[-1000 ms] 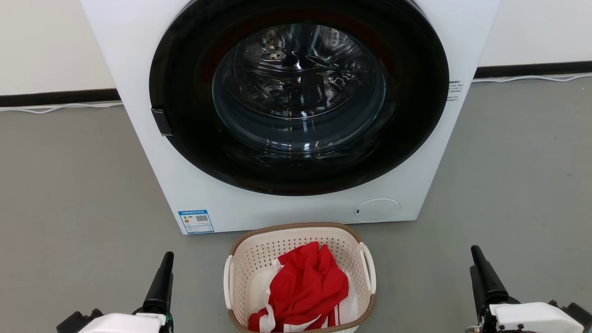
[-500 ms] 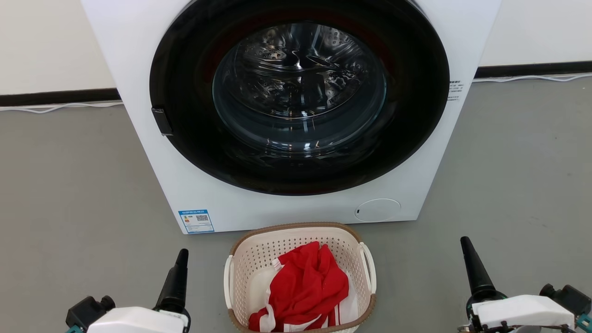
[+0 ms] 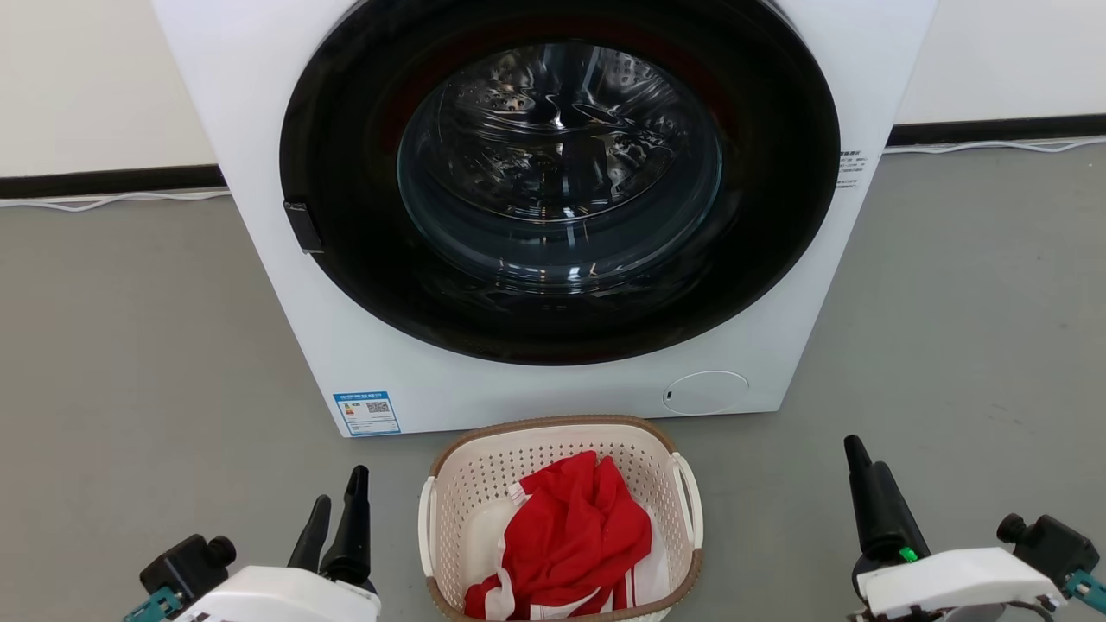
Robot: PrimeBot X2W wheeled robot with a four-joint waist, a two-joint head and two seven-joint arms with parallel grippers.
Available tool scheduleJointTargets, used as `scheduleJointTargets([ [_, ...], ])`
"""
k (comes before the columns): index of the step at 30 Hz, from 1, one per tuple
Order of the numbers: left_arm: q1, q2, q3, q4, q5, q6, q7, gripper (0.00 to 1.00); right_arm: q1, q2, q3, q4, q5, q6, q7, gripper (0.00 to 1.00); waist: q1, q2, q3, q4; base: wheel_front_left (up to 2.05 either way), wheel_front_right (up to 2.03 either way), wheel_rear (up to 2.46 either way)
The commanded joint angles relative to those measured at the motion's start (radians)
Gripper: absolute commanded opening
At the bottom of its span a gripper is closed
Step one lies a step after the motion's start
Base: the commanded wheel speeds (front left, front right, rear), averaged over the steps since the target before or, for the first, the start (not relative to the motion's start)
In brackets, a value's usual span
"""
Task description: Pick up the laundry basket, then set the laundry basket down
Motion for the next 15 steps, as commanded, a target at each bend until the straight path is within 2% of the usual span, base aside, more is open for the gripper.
scheduleJointTargets([
  [1, -0.014, 0.010, 0.005, -0.037, 0.040, 0.010, -0.014, 1.00, -0.016, -0.011, 0.017, -0.037, -0.038, 0.004, -0.018, 1.00, 0.0000, -0.0001, 0.000, 0.000, 0.00, 0.00, 0.00],
  [15, -0.004, 0.033, -0.041, -0.065, 0.222, 0.071, -0.055, 1.00, -0.010, -0.013, 0.038, -0.062, -0.215, 0.004, -0.059, 1.00, 0.0000, -0.0001, -0.004, 0.001, 0.00, 0.00, 0.00],
])
